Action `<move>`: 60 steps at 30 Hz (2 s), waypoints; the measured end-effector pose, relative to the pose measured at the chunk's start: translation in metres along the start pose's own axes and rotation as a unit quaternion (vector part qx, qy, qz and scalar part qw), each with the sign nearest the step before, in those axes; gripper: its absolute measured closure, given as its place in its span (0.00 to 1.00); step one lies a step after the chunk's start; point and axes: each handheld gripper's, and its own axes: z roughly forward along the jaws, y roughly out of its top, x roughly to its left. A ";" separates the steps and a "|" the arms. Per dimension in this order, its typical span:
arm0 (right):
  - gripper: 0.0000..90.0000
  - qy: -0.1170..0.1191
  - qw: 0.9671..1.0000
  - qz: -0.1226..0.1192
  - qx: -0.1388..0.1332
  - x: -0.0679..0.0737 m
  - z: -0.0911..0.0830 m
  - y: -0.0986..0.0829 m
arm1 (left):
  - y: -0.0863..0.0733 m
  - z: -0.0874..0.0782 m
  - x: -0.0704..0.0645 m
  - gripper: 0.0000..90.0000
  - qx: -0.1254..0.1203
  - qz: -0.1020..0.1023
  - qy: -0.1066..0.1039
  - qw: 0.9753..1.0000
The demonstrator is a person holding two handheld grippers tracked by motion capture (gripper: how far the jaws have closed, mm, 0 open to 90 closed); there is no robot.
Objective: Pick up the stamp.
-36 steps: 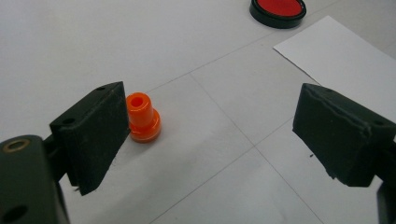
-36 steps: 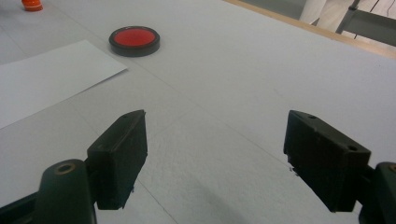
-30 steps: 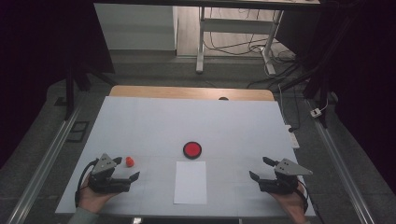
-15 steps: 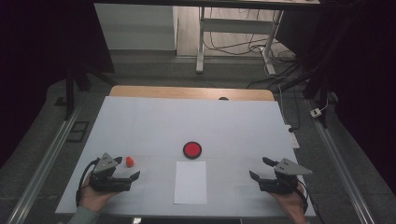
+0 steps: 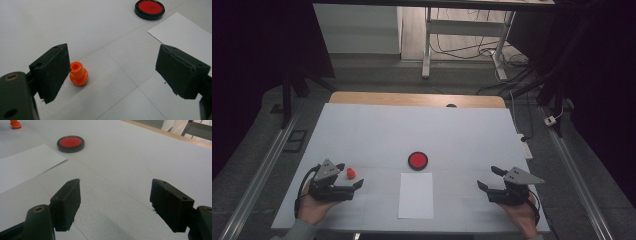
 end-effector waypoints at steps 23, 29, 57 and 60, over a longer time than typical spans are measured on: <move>0.27 0.015 1.000 0.002 0.009 0.004 0.008 0.001 | 0.030 0.020 0.026 0.19 0.035 -0.012 0.009 0.999; 0.27 0.023 1.000 0.007 0.007 0.003 0.012 0.002 | 0.038 0.029 0.042 0.20 0.070 -0.015 0.010 0.997; 0.28 0.014 1.000 0.002 0.021 0.006 0.015 -0.004 | 0.010 0.036 0.046 0.50 0.110 0.013 -0.009 0.994; 0.28 0.014 1.000 0.001 0.021 0.006 0.015 -0.004 | 0.008 0.037 0.045 0.57 0.113 0.016 -0.015 0.993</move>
